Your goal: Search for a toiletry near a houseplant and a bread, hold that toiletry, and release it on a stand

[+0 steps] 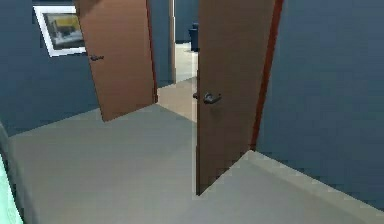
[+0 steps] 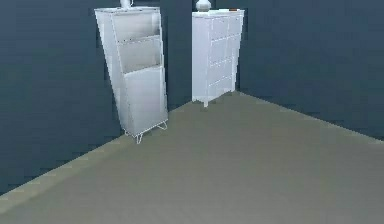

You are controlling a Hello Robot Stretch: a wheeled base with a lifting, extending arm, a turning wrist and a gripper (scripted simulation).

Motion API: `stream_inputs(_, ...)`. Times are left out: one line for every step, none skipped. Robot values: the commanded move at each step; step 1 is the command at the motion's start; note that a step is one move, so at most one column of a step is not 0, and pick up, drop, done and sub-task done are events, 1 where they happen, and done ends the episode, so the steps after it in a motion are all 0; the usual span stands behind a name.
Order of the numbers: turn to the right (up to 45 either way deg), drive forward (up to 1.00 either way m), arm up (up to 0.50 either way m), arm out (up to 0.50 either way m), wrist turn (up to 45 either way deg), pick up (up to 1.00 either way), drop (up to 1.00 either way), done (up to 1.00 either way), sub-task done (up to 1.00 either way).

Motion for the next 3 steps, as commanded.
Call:
stream_inputs(0.0,0.7,0.0,0.0,0.0,0.0,0.0,0.0,0.0)
stream_inputs(-33.0,0.0,0.0,0.0,0.0,0.0,0.0,0.0,0.0)
stream_inputs(0.0,0.75,0.0,0.0,0.0,0.0,0.0,0.0,0.0)
